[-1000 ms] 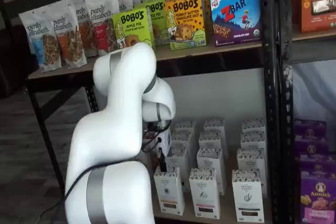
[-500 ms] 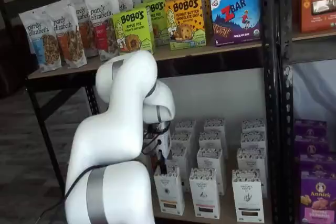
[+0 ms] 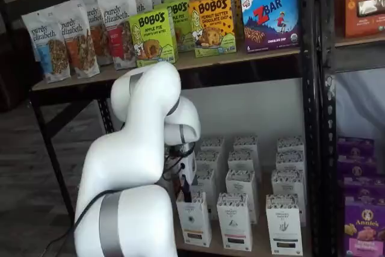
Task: Pick up the white box with a yellow strip in the middle, on the bottom shelf, the fourth box from the left
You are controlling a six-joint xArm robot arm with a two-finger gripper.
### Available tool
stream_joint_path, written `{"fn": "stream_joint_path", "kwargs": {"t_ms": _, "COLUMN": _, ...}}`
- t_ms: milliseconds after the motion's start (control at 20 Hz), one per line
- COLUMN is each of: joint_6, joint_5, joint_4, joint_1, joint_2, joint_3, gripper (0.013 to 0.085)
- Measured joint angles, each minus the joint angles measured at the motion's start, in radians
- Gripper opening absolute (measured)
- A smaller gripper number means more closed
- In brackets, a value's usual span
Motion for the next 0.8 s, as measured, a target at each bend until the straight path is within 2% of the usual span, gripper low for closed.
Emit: {"fn": "stream_joint_path", "kwargs": {"t_ms": 800, "joint_6": 0.023, "joint_5": -0.021, "joint_4": -0.035, "joint_1": -0.005, "joint_2": 0.062, "joint_3": -0.044, "gripper": 0.085}}
